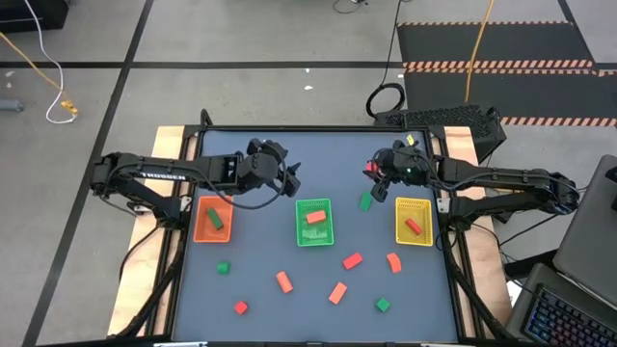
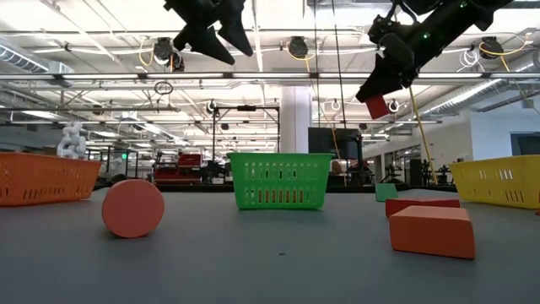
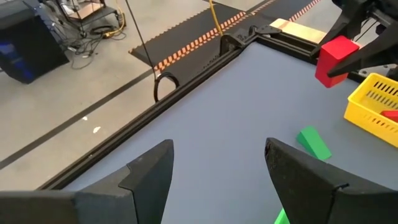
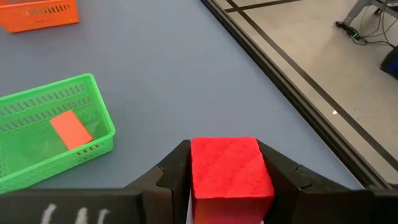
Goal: Sort & place blocks by color
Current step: Put the red block into the yellow bin
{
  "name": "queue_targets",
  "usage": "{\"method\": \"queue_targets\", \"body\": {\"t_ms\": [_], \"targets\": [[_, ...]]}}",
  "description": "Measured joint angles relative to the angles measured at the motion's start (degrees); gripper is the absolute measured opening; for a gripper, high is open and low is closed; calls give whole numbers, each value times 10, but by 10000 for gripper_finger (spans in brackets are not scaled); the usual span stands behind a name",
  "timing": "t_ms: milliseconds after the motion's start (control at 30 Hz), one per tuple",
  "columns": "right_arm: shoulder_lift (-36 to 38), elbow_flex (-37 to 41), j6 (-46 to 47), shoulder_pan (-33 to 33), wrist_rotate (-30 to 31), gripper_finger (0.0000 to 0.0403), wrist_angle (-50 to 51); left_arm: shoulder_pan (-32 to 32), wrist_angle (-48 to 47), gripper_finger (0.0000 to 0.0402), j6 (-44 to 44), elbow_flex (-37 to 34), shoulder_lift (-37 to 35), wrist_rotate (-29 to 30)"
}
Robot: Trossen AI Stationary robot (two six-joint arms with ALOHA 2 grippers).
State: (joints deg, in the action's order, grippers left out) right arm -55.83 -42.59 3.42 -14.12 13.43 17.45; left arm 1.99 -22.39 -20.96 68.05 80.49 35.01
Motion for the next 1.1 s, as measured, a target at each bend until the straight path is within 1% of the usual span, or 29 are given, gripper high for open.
{"method": "queue_targets", "body": {"t_ms": [767, 1100], "targets": [[0, 0, -9, 0, 0, 125, 9, 2, 0, 253, -3, 0, 0, 1], [0, 0, -4, 0, 0, 125, 15, 2, 0, 253, 3, -1, 12, 1]]}}
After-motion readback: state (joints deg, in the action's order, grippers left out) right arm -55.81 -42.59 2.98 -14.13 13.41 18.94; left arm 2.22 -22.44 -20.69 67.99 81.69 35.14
